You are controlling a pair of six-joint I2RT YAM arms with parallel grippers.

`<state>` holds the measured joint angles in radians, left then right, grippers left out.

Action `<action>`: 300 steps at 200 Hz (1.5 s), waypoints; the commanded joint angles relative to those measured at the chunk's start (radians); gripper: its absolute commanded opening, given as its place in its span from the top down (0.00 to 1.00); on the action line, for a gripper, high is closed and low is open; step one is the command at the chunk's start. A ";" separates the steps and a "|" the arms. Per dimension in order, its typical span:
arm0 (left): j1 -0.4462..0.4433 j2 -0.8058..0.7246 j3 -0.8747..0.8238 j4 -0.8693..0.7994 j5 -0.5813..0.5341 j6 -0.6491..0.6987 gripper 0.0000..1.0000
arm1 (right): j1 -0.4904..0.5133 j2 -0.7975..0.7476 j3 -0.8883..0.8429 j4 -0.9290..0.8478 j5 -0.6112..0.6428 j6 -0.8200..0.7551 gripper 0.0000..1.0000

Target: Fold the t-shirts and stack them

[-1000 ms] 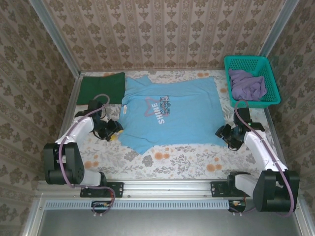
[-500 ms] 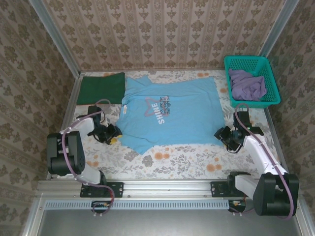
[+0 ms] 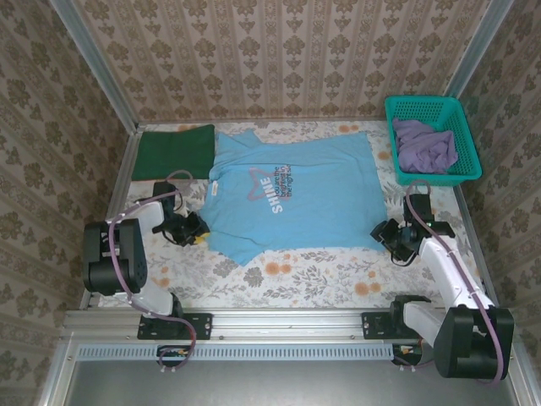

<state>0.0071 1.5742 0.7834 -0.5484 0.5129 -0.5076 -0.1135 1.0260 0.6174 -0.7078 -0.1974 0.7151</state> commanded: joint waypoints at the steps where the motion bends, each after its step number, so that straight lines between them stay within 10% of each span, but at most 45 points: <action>1: -0.018 -0.005 0.017 -0.027 0.000 0.023 0.82 | -0.023 -0.033 -0.016 -0.063 0.064 0.021 0.47; 168: -0.128 -0.177 0.052 -0.232 -0.109 0.034 1.00 | -0.162 0.206 -0.092 0.225 -0.019 0.009 0.62; 300: -0.379 -0.538 -0.124 -0.522 -0.079 -0.356 1.00 | -0.161 0.203 -0.037 0.134 0.035 -0.045 1.00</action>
<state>-0.3279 1.0752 0.7334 -0.9924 0.3981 -0.7208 -0.2806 1.2747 0.5568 -0.5072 -0.1898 0.6830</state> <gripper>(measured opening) 0.043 0.067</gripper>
